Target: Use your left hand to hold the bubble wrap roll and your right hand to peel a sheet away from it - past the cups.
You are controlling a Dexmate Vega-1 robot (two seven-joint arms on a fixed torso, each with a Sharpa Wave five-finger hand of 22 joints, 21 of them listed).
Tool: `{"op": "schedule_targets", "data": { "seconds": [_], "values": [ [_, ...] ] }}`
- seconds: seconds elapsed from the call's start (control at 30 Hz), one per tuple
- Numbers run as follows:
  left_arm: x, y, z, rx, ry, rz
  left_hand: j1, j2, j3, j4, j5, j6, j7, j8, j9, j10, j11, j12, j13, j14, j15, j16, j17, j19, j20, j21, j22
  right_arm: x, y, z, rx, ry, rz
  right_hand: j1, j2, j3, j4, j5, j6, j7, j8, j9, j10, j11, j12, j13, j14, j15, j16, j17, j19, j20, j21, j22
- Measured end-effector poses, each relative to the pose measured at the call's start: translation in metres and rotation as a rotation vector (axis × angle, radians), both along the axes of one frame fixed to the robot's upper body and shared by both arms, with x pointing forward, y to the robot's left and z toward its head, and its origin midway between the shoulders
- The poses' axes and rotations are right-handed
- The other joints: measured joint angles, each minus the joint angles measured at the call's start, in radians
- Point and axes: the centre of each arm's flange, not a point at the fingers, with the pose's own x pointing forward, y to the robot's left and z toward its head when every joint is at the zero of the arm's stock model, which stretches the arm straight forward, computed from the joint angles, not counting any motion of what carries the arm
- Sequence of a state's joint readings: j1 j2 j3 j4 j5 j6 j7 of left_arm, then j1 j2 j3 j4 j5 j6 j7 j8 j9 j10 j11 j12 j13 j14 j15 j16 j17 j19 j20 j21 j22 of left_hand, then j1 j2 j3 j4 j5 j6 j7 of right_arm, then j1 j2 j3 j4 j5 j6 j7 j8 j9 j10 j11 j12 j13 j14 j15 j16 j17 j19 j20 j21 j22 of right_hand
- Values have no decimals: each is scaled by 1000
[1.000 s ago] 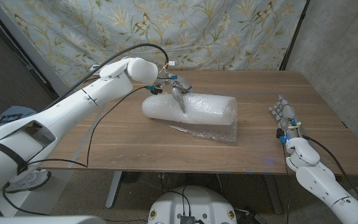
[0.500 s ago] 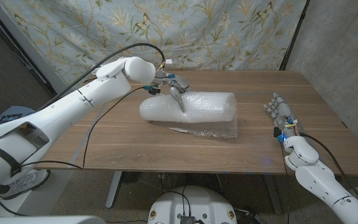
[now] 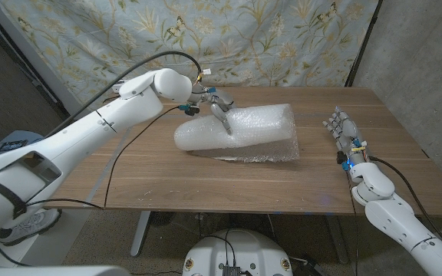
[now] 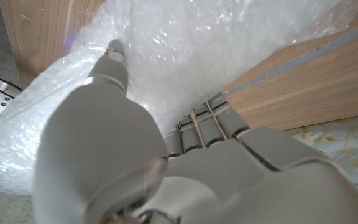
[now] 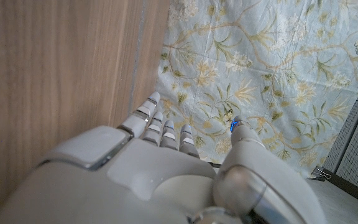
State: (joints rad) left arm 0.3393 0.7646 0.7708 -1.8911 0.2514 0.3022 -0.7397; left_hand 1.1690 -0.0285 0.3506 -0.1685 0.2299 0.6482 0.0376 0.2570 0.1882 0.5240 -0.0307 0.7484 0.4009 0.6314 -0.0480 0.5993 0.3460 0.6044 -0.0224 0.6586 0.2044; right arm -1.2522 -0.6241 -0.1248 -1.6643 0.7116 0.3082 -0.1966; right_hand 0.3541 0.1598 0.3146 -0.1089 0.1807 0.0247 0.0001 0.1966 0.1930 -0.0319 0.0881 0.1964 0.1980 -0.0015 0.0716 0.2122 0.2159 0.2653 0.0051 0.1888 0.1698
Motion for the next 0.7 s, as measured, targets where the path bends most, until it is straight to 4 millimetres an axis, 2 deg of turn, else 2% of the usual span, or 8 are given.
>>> {"op": "schedule_targets", "data": {
  "seconds": [0.7],
  "values": [
    [6, -4, 10, -143, 51, 14, -2, 2, 6, -6, -1, 13, -2, -4, 0, 12, 2, -10, 0, 9, 1, -7, 7, -5, 5, 8, -1, 4, 4, 13, -29, -10, 31, 0, 0, 0, 0, 0, 2, 2, 0, 0, 0, 0, 0, 0, 0, 0, 0, -1, 0, 0, 0, 0]
  ]
}}
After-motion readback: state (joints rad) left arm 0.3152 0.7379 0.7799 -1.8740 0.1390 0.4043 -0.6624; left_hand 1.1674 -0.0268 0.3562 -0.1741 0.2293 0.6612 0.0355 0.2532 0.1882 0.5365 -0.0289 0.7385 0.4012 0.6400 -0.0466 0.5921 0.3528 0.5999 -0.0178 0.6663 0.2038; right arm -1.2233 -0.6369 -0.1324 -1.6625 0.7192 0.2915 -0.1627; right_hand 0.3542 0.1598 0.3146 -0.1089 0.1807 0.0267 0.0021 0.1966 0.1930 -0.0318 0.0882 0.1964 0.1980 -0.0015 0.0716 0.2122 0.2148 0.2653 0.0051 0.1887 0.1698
